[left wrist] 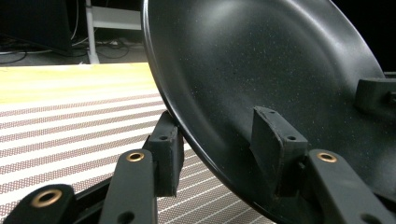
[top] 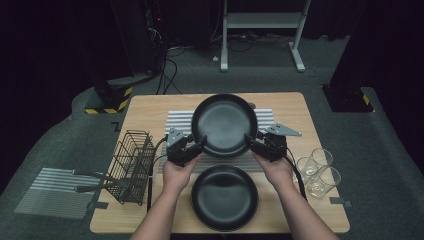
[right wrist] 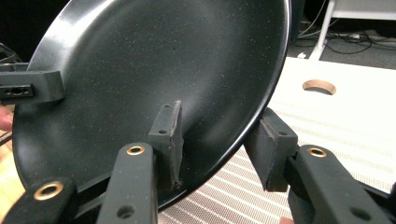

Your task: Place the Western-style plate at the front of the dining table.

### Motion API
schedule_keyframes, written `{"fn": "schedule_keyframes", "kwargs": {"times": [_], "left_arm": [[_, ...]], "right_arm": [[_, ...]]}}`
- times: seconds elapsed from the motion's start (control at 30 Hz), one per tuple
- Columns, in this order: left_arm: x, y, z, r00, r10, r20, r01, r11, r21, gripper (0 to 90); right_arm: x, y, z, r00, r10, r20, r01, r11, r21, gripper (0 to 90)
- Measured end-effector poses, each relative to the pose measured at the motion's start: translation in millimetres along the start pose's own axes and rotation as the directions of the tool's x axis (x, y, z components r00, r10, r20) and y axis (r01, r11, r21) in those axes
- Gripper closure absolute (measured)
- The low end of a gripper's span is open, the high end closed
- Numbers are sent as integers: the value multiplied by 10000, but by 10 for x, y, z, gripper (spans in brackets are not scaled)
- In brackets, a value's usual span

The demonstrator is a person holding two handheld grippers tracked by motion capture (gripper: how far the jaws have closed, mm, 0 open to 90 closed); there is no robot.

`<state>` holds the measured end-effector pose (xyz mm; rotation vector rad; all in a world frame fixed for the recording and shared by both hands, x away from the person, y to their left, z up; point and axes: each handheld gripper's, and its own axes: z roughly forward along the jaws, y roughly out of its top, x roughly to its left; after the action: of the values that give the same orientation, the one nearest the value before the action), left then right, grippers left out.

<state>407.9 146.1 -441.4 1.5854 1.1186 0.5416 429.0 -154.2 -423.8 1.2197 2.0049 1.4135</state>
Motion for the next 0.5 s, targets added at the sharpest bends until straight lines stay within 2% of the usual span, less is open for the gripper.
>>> {"fn": "schedule_keyframes", "kwargs": {"times": [0.07,0.17,0.3,0.5], "left_arm": [[23,-26,27,9999,139,-82,-138,9999,59,546],[67,-62,83,10000,-30,-47,31,9997,235,544],[88,-87,123,9998,173,-82,-169,9991,391,544],[143,-113,175,9999,156,-70,-152,9985,522,544]], "right_arm": [[-22,0,45,10000,2,30,-2,9999,119,570],[-49,-11,110,10000,-18,12,18,9997,240,570],[-97,-39,178,10000,90,-6,-90,9991,421,570],[-122,-68,254,10000,8,41,-9,9994,345,571]]}}
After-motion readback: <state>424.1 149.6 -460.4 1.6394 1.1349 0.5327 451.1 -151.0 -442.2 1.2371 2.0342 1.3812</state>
